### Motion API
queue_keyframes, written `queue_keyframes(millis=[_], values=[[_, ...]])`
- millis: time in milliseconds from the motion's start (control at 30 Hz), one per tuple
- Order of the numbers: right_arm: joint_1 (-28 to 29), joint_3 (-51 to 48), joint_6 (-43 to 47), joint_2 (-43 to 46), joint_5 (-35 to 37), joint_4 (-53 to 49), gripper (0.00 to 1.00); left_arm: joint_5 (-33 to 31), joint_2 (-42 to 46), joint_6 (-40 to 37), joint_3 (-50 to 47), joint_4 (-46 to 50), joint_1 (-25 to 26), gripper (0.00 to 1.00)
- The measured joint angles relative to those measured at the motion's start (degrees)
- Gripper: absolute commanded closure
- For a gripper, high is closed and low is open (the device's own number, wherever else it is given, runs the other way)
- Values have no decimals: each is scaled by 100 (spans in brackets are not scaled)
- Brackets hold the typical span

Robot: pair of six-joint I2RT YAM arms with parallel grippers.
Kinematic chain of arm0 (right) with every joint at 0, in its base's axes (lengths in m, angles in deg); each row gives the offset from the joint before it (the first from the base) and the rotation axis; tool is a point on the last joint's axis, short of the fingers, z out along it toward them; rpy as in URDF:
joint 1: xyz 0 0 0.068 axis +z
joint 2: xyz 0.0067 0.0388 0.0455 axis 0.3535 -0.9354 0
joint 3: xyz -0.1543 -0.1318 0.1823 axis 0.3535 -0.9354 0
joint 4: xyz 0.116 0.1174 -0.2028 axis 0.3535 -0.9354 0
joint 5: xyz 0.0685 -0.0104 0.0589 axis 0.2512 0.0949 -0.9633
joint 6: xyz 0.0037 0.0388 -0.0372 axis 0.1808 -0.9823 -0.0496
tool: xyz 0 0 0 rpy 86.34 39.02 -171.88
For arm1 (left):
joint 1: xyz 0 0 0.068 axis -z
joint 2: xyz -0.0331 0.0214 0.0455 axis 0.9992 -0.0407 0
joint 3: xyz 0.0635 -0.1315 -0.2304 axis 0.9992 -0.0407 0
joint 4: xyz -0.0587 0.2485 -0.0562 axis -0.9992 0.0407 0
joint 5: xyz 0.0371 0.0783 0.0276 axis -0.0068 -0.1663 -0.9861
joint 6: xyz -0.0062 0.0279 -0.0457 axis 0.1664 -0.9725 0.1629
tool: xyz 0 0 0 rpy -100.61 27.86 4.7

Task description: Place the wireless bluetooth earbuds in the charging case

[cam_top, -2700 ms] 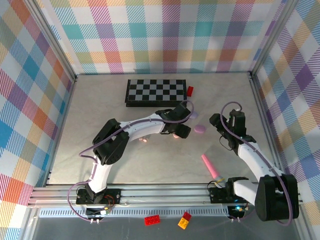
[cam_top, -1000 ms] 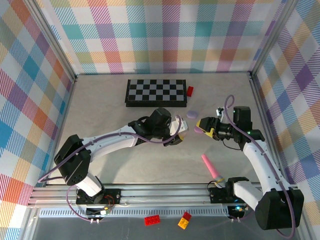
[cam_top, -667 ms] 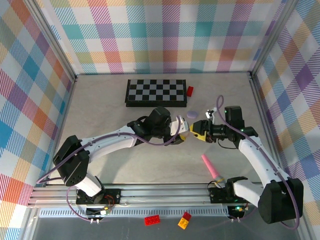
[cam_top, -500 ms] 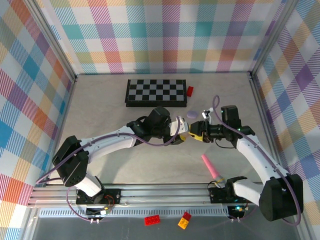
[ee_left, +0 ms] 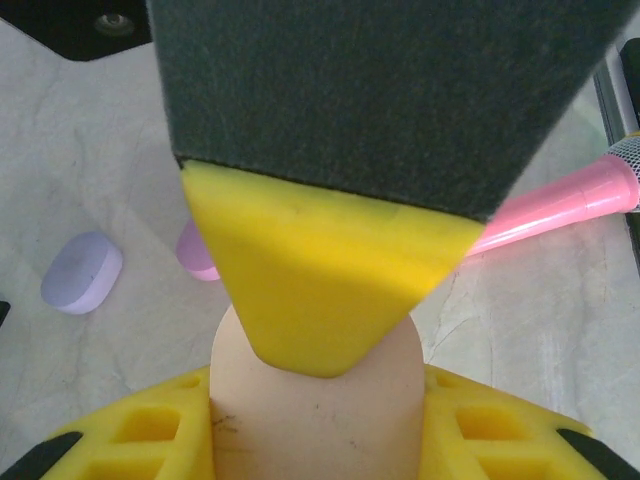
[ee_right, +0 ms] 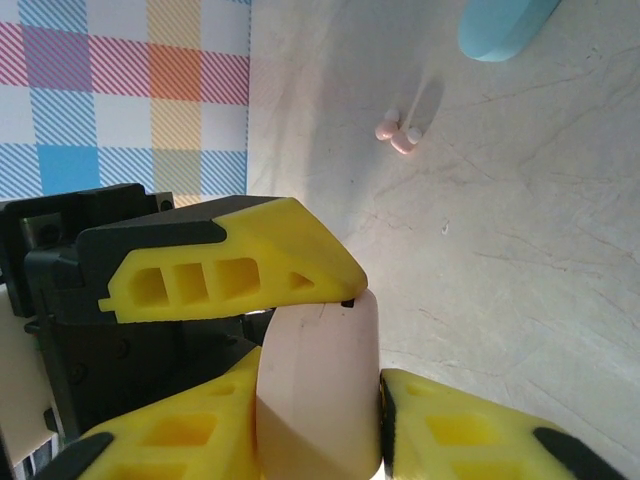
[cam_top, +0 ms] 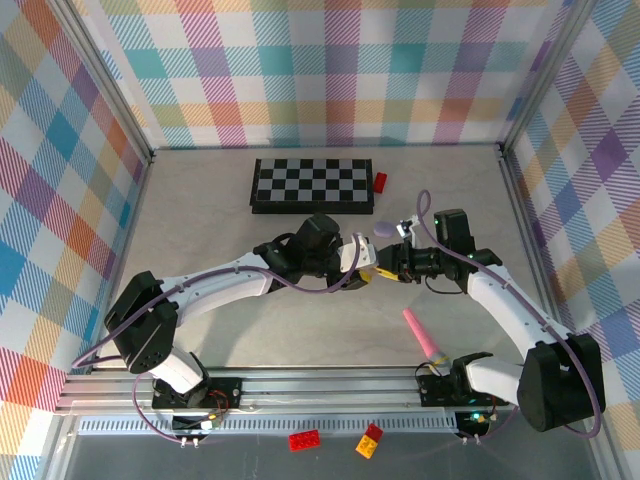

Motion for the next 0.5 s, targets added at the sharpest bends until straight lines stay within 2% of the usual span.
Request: queue_keyframes(millis=[100, 167, 233, 267, 500], values=[[0, 0, 9, 2, 9, 11, 75, -13, 52, 4, -74, -42, 0, 56], [17, 0, -37, 26, 9, 48, 74, -15, 127, 37, -195, -195, 0, 37], [13, 0, -133, 52, 24, 109, 74, -57, 240, 138, -372, -463, 0, 10], [4, 0, -190, 76, 24, 162, 74, -101, 321, 236, -485, -623, 0, 0], [-254, 0, -848, 380, -192, 752, 73, -181, 999, 1250, -1674, -2483, -260, 0]])
